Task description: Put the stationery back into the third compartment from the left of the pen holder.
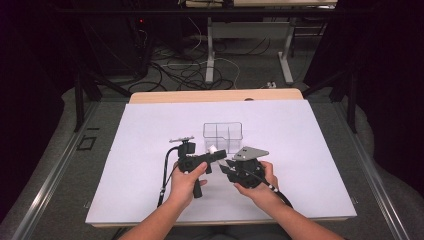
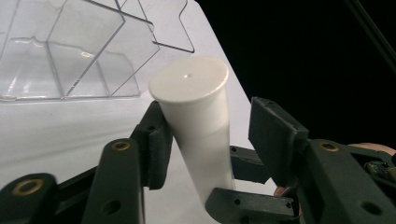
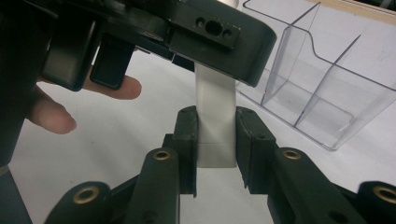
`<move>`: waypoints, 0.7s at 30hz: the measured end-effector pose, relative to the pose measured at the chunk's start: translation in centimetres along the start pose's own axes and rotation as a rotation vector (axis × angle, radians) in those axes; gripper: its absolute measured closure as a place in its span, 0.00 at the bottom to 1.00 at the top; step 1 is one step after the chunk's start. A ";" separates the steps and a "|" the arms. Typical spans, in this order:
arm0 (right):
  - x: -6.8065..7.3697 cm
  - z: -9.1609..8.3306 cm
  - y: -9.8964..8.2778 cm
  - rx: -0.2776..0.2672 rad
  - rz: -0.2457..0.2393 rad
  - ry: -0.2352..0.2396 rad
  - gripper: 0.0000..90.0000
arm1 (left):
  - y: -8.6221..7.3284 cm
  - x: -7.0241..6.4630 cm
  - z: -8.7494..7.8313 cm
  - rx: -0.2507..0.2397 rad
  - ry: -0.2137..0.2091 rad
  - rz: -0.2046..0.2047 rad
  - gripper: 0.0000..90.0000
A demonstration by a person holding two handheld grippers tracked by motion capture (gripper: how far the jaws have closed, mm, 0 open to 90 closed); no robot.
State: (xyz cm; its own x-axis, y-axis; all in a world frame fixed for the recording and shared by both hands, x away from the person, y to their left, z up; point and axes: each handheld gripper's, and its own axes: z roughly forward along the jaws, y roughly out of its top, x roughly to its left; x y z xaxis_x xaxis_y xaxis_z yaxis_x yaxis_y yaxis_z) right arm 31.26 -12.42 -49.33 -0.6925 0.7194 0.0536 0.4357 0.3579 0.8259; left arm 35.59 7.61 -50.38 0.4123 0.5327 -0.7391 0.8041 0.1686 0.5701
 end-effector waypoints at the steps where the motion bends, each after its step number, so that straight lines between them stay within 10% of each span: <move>1: 0.0 0.0 0.0 0.000 0.000 0.000 0.80 | 0.0 0.1 0.0 0.004 -0.001 -0.008 0.60; 21: 0.1 0.0 -0.1 -0.002 -0.001 0.008 0.80 | 0.2 0.5 0.0 -0.016 0.004 -0.059 0.71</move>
State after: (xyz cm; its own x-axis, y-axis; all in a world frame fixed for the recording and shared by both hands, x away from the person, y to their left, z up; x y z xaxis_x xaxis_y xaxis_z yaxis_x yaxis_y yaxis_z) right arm 31.18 -12.36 -49.42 -0.6974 0.7144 0.0572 0.4341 0.3576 0.8269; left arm 36.01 7.88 -50.63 0.3622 0.5247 -0.7704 0.8201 0.2133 0.5309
